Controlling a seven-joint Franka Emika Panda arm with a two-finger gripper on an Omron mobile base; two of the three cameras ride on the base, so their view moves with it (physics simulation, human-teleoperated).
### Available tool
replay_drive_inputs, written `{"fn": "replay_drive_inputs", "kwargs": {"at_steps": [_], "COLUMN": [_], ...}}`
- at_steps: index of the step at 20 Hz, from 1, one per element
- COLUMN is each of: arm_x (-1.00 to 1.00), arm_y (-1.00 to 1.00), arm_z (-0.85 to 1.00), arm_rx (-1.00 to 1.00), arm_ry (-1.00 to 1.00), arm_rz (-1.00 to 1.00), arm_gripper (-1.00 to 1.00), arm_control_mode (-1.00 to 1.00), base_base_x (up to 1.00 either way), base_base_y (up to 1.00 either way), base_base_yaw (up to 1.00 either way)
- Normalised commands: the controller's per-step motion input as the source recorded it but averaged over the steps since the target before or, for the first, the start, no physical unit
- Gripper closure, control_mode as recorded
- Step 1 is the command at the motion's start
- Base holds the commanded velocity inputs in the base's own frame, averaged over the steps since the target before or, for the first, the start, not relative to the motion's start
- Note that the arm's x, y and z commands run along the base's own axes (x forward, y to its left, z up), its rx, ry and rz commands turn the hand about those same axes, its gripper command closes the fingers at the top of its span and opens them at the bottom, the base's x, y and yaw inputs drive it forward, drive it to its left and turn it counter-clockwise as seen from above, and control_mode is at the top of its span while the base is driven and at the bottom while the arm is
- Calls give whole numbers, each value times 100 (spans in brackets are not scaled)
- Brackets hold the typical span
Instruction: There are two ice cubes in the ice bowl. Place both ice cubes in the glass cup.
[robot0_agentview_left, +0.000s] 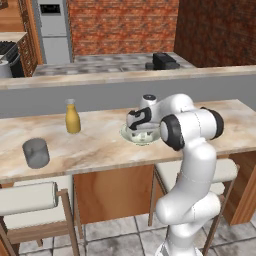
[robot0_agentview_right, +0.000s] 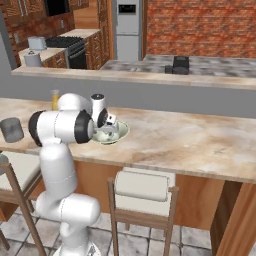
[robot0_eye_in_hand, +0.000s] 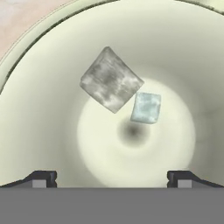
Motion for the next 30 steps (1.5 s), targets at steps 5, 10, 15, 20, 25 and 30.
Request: {"fn": "replay_drive_inputs", "kwargs": {"at_steps": [5,10,15,20,25,30], "arm_x": [18,20,18,18,19,20], "arm_y": [0,0,0,0,0,0], "arm_z": [-2,0,-4,-6,-8,-9], "arm_rx": [0,0,0,0,0,0], "arm_ry": [-1,-1,0,0,0,0], "arm_rz": [0,0,0,0,0,0], "arm_gripper": [-100,-100,-100,-100,-100,-100], "arm_control_mode": [-100,-100,-100,-100,-100,-100], "base_base_x": [0,0,0,0,0,0], "base_base_y": [0,0,0,0,0,0], "base_base_yaw": [0,0,0,0,0,0]}}
